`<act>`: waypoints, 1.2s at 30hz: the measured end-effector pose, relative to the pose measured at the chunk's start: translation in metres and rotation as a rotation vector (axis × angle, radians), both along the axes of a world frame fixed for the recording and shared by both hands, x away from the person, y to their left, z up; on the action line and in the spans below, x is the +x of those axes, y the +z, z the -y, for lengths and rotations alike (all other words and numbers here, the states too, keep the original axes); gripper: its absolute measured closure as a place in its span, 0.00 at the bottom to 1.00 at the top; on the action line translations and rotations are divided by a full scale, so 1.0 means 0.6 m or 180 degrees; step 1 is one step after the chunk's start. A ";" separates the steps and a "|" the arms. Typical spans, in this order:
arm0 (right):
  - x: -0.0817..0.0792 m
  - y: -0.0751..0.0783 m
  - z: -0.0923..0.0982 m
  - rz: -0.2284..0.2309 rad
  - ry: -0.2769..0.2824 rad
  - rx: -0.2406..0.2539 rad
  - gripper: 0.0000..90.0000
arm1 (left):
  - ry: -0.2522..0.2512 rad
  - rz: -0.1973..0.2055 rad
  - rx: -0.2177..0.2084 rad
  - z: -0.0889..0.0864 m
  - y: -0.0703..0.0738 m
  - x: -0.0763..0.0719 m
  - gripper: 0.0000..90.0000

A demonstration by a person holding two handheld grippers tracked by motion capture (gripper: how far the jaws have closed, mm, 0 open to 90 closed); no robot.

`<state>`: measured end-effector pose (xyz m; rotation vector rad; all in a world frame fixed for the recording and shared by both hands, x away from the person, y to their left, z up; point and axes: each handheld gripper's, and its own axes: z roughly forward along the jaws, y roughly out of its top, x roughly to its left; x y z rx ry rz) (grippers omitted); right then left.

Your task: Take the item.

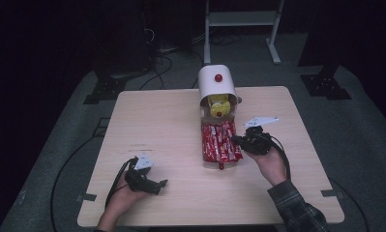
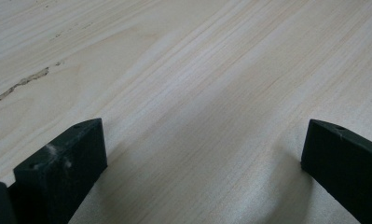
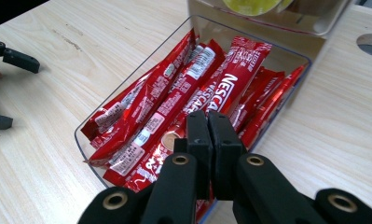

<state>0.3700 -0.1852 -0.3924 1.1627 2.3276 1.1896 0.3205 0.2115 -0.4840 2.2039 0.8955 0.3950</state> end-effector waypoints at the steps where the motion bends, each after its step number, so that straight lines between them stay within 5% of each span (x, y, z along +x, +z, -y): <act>1: 0.000 0.000 0.000 0.0000 0.0000 0.0000 0.97 | 0.0000 0.0000 0.0000 0.000 0.000 0.000 0.00; 36: -0.025 0.011 0.064 0.0067 -0.0155 0.0005 0.97 | 0.0000 0.0001 0.0003 0.000 0.000 0.000 0.00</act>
